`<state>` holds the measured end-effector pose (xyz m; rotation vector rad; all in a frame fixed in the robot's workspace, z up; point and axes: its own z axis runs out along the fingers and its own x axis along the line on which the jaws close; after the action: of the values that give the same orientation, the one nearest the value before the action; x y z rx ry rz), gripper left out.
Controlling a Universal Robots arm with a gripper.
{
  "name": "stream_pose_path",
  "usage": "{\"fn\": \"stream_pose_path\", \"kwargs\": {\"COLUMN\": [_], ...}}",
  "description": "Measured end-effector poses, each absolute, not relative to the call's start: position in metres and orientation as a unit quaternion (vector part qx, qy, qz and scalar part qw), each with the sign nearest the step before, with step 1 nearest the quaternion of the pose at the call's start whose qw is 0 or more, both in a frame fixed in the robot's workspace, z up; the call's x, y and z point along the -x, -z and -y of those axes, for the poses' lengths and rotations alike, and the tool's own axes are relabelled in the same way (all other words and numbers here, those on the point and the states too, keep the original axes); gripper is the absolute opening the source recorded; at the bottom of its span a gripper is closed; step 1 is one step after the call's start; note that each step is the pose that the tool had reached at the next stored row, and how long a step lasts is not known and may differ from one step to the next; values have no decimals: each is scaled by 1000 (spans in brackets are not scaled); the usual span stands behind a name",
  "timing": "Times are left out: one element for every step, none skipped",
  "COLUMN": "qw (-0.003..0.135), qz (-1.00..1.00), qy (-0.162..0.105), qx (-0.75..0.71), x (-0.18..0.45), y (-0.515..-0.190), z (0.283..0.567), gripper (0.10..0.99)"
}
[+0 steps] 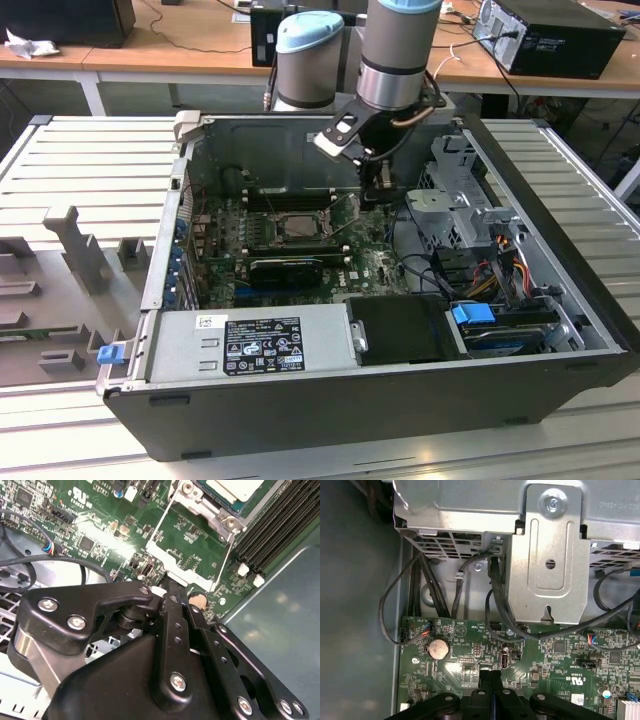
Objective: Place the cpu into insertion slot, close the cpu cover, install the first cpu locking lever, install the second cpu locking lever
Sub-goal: 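Close the cpu cover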
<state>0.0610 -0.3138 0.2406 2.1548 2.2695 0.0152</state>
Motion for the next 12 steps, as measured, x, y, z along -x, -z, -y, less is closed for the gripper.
{"fn": "stream_pose_path", "kwargs": {"qw": [6, 6, 6, 6, 6, 6, 6, 6, 6, 6, 6, 6], "qz": [-725, -725, -725, -725, -725, -725, -725, -725, -725, -725, -725, -725], "qy": [-5, -5, -5, -5, -5, -5, -5, -5, -5, -5, -5, -5], "qx": [-689, -689, -689, -689, -689, -689, -689, -689, -689, -689, -689, -689], "x": [-60, -60, -59, -59, -58, -57, -56, -54, -54, -54, -53, -53], "y": [-241, -241, -241, -241, -241, -241, -241, -241, -241, -241, -241, -241], "z": [314, 314, 314, 314, 314, 314, 314, 314, 314, 314, 314, 314], "gripper": [106, 106, 106, 106, 106, 106, 106, 106, 106, 106, 106, 106]}}
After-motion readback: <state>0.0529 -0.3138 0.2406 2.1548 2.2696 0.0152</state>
